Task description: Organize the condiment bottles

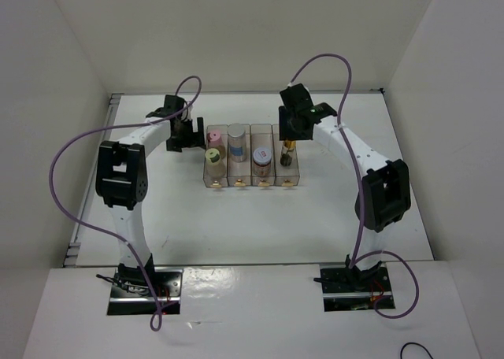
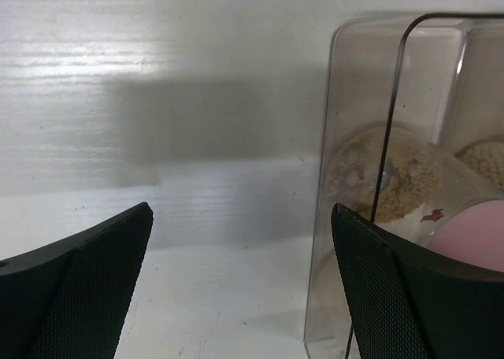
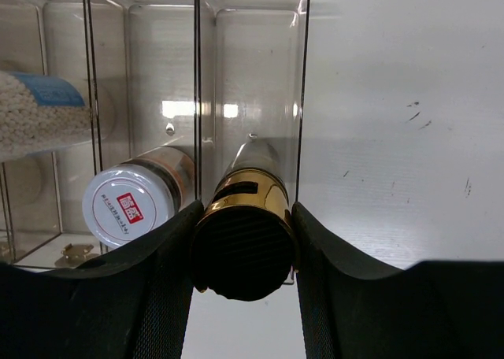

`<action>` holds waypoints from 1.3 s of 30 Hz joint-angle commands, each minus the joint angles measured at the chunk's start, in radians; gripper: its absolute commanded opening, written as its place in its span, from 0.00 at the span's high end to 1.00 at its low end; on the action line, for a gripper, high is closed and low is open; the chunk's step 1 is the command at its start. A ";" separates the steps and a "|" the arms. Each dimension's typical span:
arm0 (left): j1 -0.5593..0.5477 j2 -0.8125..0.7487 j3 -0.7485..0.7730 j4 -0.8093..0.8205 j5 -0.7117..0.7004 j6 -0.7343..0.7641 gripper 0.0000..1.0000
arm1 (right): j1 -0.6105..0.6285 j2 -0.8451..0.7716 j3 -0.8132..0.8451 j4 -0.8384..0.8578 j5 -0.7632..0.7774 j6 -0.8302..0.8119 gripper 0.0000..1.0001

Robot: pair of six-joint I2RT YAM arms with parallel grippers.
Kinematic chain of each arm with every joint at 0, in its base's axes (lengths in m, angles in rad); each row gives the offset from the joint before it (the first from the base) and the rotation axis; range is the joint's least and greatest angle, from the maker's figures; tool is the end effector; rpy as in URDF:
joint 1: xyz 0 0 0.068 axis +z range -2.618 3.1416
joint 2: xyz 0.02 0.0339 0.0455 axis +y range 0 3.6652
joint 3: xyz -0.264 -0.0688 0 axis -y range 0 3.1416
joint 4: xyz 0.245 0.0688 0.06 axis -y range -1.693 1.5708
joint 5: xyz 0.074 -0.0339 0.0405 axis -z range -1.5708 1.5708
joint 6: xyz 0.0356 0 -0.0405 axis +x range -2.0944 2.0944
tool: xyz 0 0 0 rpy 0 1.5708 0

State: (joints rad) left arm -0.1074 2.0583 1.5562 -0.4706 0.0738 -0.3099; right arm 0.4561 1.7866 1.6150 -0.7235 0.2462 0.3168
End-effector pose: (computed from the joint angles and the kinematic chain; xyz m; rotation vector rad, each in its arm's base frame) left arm 0.4461 -0.0507 0.1909 -0.2297 2.5494 -0.2559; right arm 0.3594 0.1667 0.3040 -0.0637 2.4287 0.0432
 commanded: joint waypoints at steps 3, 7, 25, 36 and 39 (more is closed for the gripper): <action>0.043 -0.098 -0.041 0.000 -0.034 0.012 0.00 | 0.007 0.022 -0.003 0.065 0.008 0.004 0.89; 0.063 -0.144 -0.050 0.000 -0.045 0.012 0.00 | 0.007 0.022 -0.035 0.084 0.008 0.013 0.86; 0.101 -0.277 -0.079 -0.037 -0.035 0.022 0.00 | 0.016 0.004 -0.090 0.093 -0.001 0.041 0.19; 0.110 -0.360 -0.090 -0.059 0.003 0.031 0.00 | 0.016 -0.130 0.035 0.038 -0.001 0.041 0.01; 0.110 -0.418 -0.116 -0.068 -0.006 0.031 0.00 | 0.016 -0.185 0.069 0.029 0.023 0.053 0.01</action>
State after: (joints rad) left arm -0.0021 1.7294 1.4593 -0.5278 0.0540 -0.2905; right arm 0.4625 1.7241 1.6028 -0.6834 0.2470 0.3523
